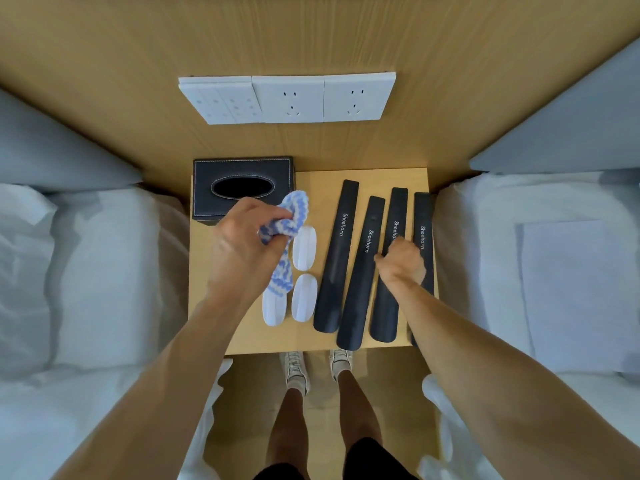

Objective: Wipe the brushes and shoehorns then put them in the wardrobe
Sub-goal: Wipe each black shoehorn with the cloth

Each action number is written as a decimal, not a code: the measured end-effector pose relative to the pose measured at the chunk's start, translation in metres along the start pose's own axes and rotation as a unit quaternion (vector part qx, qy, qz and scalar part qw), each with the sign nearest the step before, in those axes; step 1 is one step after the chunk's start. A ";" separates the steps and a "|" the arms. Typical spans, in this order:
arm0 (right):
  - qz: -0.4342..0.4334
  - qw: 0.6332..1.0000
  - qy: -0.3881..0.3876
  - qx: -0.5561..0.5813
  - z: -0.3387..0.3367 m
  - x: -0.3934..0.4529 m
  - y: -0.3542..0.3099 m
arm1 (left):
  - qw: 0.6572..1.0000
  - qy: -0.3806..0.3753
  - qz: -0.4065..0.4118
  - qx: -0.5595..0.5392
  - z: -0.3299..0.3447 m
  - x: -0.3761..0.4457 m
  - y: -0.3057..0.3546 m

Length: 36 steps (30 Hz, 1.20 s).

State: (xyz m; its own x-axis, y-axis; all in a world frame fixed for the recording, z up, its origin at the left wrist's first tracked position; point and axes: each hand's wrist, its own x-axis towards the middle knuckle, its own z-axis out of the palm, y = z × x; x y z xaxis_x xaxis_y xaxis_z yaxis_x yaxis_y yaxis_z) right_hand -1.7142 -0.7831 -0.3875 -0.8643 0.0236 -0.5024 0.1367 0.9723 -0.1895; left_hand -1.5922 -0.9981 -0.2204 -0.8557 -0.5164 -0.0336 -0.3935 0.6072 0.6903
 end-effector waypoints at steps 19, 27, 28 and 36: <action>0.017 0.994 -0.106 0.006 0.014 -0.010 -0.001 | 0.999 0.007 0.024 0.036 -0.014 -0.029 -0.015; -0.033 0.996 -0.030 0.075 -0.042 -0.046 0.012 | 0.999 0.030 0.039 0.010 -0.040 -0.029 0.019; -0.042 0.994 -0.012 0.097 -0.051 -0.052 0.013 | 0.999 0.034 0.043 0.004 -0.045 -0.028 0.026; -0.120 0.959 0.075 0.246 -0.136 -0.110 0.004 | 0.992 0.086 0.076 -0.061 -0.087 -0.028 0.077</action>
State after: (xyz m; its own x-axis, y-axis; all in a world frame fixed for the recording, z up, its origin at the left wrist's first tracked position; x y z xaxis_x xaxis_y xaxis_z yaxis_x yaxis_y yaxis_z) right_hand -1.6840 -0.7499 -0.2183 -0.9542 -0.1187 -0.2746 0.1045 0.7278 -0.6778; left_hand -1.5695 -0.9891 -0.1033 -0.8277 -0.5266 0.1941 -0.2123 0.6140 0.7602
